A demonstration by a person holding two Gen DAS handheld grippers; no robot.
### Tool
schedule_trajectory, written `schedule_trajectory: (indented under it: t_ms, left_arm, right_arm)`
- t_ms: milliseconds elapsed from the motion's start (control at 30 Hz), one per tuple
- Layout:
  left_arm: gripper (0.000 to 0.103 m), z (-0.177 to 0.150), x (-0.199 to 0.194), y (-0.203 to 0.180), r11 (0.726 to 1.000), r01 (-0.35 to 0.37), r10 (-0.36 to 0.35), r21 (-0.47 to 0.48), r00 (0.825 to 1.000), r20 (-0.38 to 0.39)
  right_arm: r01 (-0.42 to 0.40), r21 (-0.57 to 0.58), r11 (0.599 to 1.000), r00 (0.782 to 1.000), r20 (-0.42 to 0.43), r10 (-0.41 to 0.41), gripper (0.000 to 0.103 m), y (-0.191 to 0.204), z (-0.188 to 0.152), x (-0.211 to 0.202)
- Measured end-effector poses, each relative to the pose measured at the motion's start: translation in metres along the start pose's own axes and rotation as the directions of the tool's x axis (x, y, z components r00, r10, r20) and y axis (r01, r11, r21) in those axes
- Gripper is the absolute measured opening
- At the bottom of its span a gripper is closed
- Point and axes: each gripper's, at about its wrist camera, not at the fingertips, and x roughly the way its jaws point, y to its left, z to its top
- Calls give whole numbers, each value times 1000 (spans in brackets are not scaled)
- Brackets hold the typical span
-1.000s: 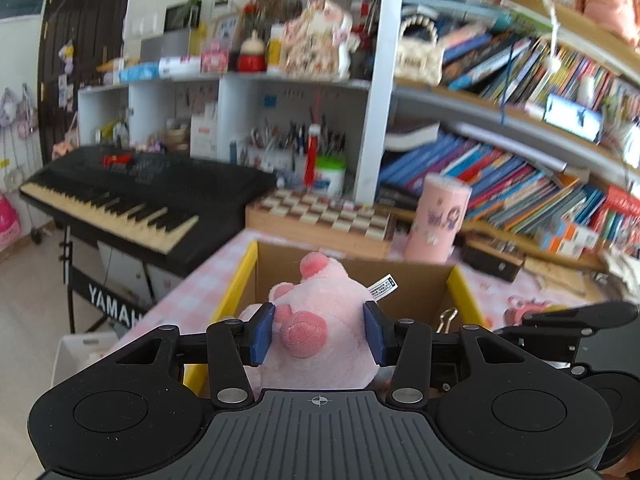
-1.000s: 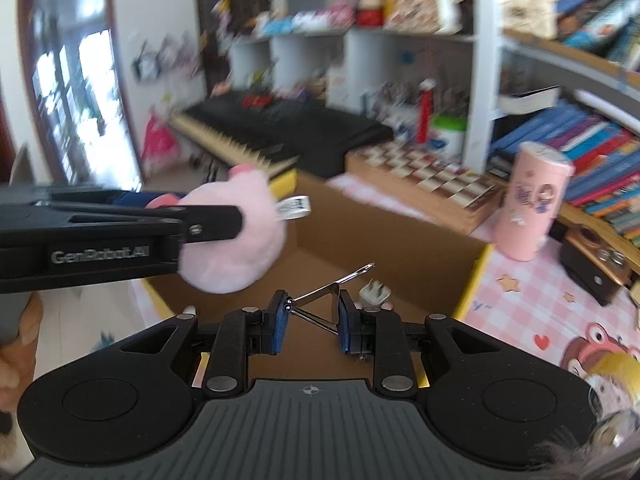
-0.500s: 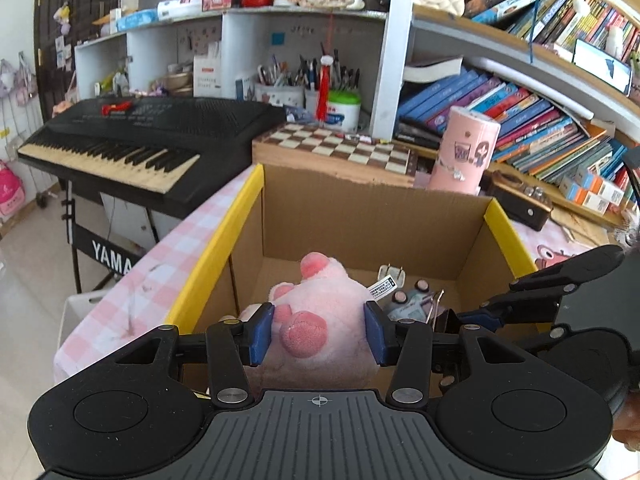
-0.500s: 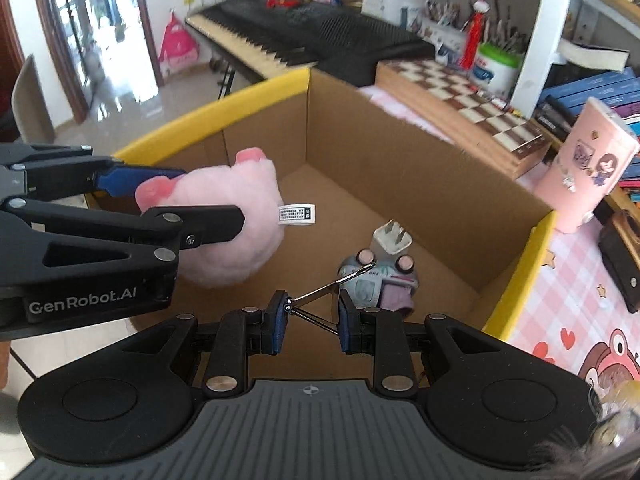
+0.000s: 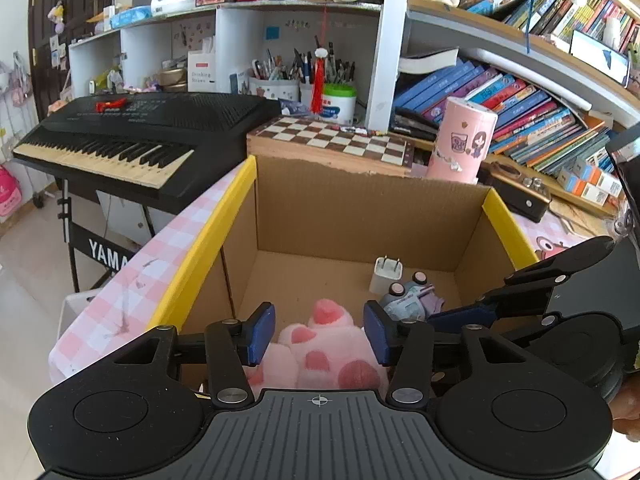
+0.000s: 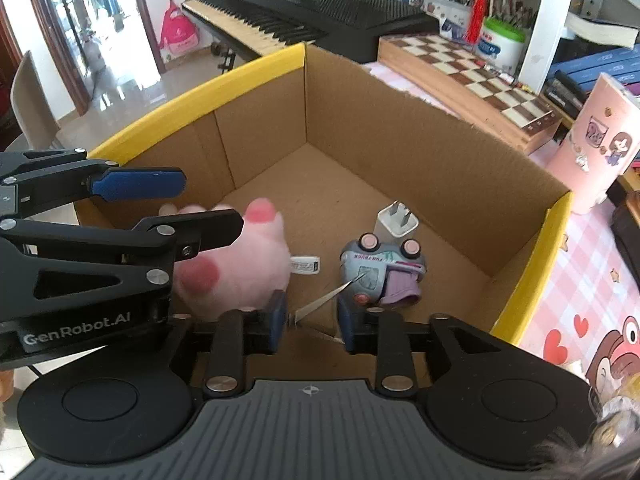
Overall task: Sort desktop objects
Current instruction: 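Lower the pig and clip into the yellow box and open both grippers, then withdraw both tools up and away from the yellow box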
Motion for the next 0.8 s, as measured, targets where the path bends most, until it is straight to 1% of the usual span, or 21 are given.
schedule_trajectory:
  t_ms: [67, 100, 167, 233, 400, 433, 467, 533, 600, 633, 800]
  left_arm:
    - [55, 1, -5, -1, 1000, -5, 5, 1, 1000, 13]
    - [56, 2, -8, 0, 1000, -6, 6, 0, 1000, 23]
    - [64, 3, -16, 0, 1000, -7, 7, -5, 999, 46]
    - [66, 5, -25, 1, 1000, -6, 7, -12, 997, 74]
    - [67, 10, -47, 1, 999, -13, 17, -30, 990, 136]
    - [68, 10, -52, 1, 999, -23, 28, -36, 988, 153]
    - [71, 11, -57, 1, 999, -31, 37, -41, 984, 172]
    - [76, 11, -67, 2, 998, -39, 49, -54, 978, 204]
    - [78, 11, -79, 2, 997, -42, 56, -64, 970, 238]
    - [80, 11, -85, 3, 997, -45, 61, -68, 965, 253]
    - [86, 8, -111, 6, 996, -43, 64, -75, 949, 308]
  right_arm:
    - [2, 7, 1000, 1000, 19, -2, 35, 0, 0, -4]
    - [3, 14, 1000, 1000, 30, -3, 38, 0, 0, -7]
    - [3, 30, 1000, 998, 56, -4, 43, 0, 0, -15]
    - [4, 55, 998, 996, 88, -9, 50, 1, -2, -24]
    - [27, 97, 995, 986, 161, -42, 52, 6, -6, -49]
    - [33, 102, 994, 982, 182, -51, 52, 8, -7, -55]
    - [39, 107, 993, 978, 202, -60, 53, 9, -8, -61]
    - [47, 129, 990, 964, 255, -79, 53, 12, -13, -76]
    - [49, 158, 986, 950, 299, -95, 53, 14, -17, -89]
    - [51, 174, 984, 941, 321, -105, 53, 15, -19, -97]
    - [60, 239, 969, 905, 396, -154, 53, 20, -31, -127]
